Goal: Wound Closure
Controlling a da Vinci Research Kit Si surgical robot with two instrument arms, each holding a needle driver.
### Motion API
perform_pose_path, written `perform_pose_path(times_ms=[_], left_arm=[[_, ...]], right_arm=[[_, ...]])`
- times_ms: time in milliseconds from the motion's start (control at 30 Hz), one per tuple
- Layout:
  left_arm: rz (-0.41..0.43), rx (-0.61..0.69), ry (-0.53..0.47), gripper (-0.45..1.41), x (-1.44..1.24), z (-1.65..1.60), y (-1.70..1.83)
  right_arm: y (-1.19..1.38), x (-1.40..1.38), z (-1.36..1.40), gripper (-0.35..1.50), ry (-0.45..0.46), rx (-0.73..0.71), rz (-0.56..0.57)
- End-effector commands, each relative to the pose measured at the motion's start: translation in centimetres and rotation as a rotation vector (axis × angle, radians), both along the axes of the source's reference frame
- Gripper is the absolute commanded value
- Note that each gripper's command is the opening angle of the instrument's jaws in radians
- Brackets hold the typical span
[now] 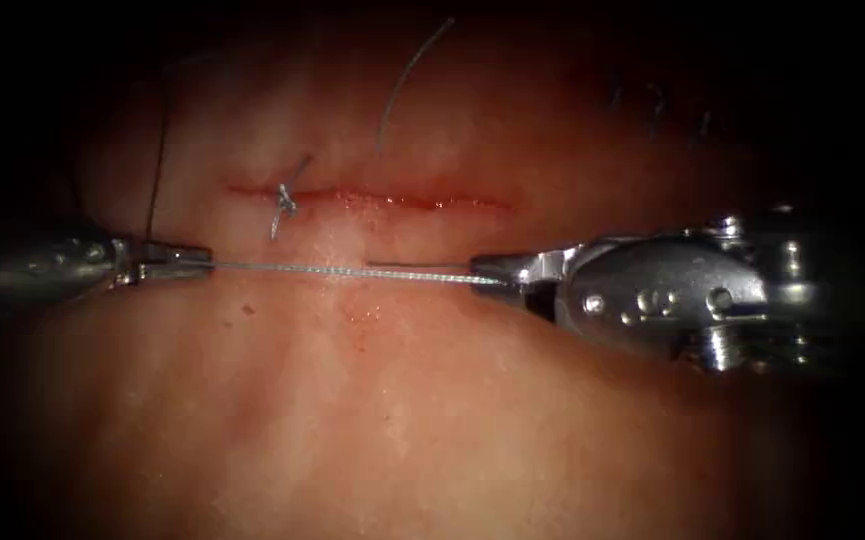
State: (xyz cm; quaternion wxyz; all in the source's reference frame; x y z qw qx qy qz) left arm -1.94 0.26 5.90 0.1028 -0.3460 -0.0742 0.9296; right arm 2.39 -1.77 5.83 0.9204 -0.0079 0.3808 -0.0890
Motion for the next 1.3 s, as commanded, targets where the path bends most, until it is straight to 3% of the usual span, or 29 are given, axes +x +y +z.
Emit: perform_pose_path(times_ms=[33,200,333,500,567,667,800,867,967,1133,1300], left_arm=[[0.013,-0.020,0.002,-0.45,-0.05,0.06,0.02],[0.030,-0.043,0.006,-0.45,-0.05,0.10,0.04],[0.043,-0.059,0.004,-0.45,-0.05,0.10,0.05],[0.047,-0.077,-0.004,-0.45,-0.06,0.05,0.10],[0.046,-0.086,-0.012,-0.45,-0.07,0.03,0.13],[0.041,-0.096,-0.015,-0.45,-0.09,-0.01,0.19],[0.033,-0.104,-0.022,-0.45,-0.15,-0.03,0.27],[0.022,-0.105,-0.025,-0.45,-0.20,-0.02,0.32],[0.004,-0.101,-0.039,-0.45,-0.26,0.01,0.41],[-0.007,-0.086,-0.045,-0.45,-0.34,0.10,0.53],[-0.020,-0.078,-0.053,-0.45,-0.46,0.20,0.67]], right_arm=[[-0.06,-0.02,0.02,0.78,0.013,0.079,0.076],[-0.17,-0.28,-0.06,1.28,0.176,0.292,0.237],[-0.13,-0.68,-0.04,1.31,0.351,0.381,0.335],[0.19,-0.99,0.15,1.06,0.392,0.378,0.366],[0.37,-1.06,0.27,0.66,0.375,0.275,0.324],[0.58,-1.05,0.44,0.07,0.320,0.241,0.337],[0.75,-0.88,0.62,-0.08,0.320,0.300,0.350],[0.83,-0.74,0.70,-0.30,0.325,0.332,0.341],[0.93,-0.52,0.81,-0.35,0.302,0.452,0.395],[0.96,-0.16,0.96,-0.35,0.321,0.486,0.323],[0.83,0.21,1.11,-0.35,0.358,0.490,0.240]])
